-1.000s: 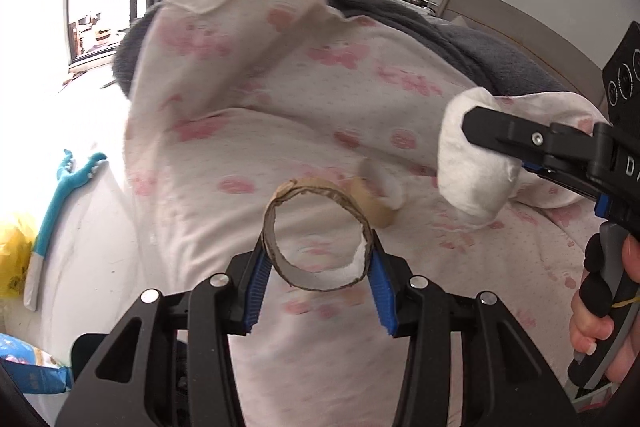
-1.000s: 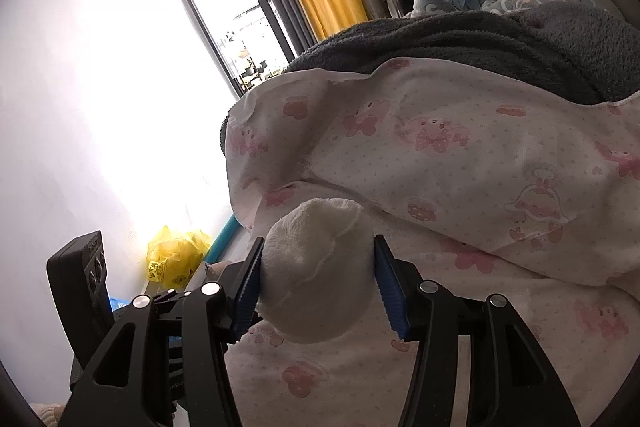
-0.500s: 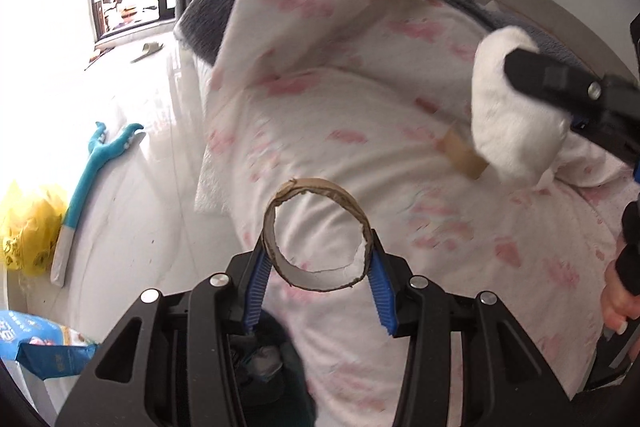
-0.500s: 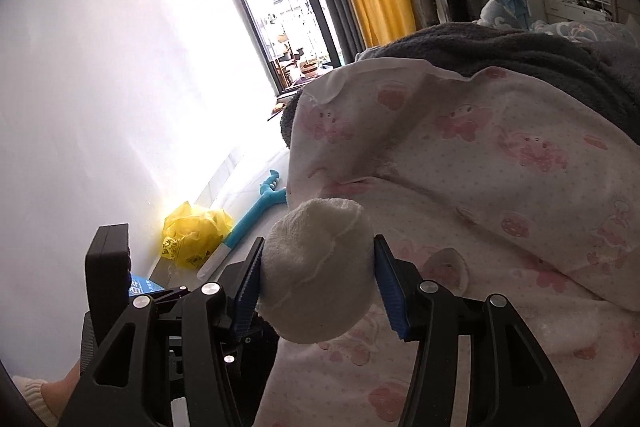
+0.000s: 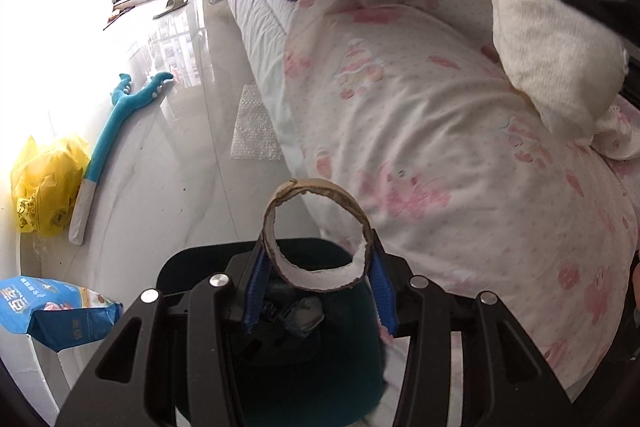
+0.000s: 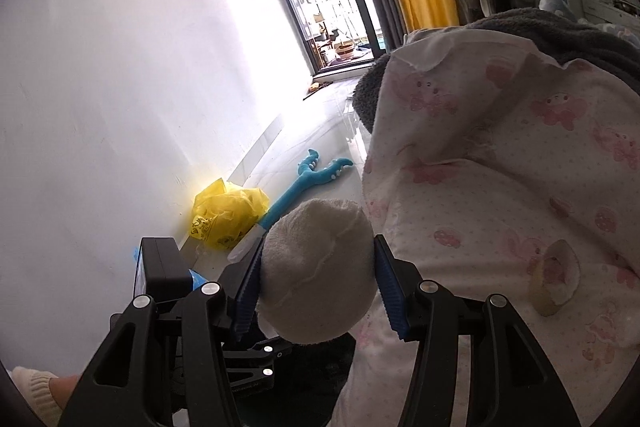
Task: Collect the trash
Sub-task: 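Carry both items over the teal bin and open both grippers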
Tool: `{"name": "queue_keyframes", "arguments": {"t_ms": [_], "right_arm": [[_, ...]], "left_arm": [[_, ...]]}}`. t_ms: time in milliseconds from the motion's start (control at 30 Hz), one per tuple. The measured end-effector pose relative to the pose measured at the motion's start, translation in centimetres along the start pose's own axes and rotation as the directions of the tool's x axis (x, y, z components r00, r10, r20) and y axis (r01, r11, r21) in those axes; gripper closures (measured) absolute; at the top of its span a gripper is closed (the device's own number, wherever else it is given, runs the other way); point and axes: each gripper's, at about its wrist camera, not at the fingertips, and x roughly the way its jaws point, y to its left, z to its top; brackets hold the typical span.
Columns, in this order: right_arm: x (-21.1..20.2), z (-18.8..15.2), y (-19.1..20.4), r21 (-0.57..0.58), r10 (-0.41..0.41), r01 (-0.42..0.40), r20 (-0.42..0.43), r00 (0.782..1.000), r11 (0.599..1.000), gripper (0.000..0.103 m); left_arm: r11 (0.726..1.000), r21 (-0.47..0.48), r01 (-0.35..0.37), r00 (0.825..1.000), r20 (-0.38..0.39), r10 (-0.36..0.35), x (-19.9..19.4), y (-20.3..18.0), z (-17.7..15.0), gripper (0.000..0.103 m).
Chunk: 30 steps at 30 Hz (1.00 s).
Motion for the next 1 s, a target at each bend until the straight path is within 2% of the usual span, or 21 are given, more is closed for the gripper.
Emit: {"name": "queue_keyframes", "arguments": {"t_ms": [233,267,300,367,467,633,833,1000], "right_arm": [[2.0,-0.1,1.9,-0.017,0.022,-0.022,-0.026,0.999,1.0,0.049],[2.2,-0.2,2.4,-0.02,0.024,-0.025,-0.03,0.999,0.999,0.049],[2.5,-0.2,2.6,-0.022,0.026,-0.027,-0.034,0.999,0.999,0.049],[3.0,-0.5,3.2,-0.026,0.03,-0.031,-0.043,0.999,0.999,0.049],[3.8,-0.7,3.9,-0.029,0.035,-0.036,-0.059,0.998,0.999,0.049],[6.0,-1.2,5.0,-0.04,0.028,-0.032,-0.098,0.995,0.999,0.049],[8.5,-2.6,5.9,-0.053,0.008,-0.016,-0.164,0.986,0.998,0.049],[11.0,-4.1,6.7,-0.076,-0.014,-0.005,-0.242,0.97,0.997,0.049]], "left_arm": [[1.0,-0.013,-0.008,0.996,-0.088,0.007,1.1,2.8,-1.7,0.054],[1.0,-0.018,-0.01,0.994,-0.109,0.008,1.3,3.3,-2.0,0.052],[1.0,-0.023,-0.013,0.992,-0.126,0.01,1.5,3.7,-2.3,0.044],[0.999,-0.035,-0.022,0.989,-0.146,0.016,1.6,4.6,-2.9,0.035],[0.999,-0.045,-0.023,0.988,-0.154,0.016,1.4,5.7,-3.5,0.032],[0.997,-0.073,-0.035,0.992,-0.121,0.026,0.2,7.8,-3.6,0.028],[0.993,-0.107,-0.045,0.999,-0.03,0.042,-2.4,9.8,-3.4,0.022],[0.989,-0.138,-0.05,0.997,0.056,0.058,-4.6,11.2,-3.0,0.016]]}}
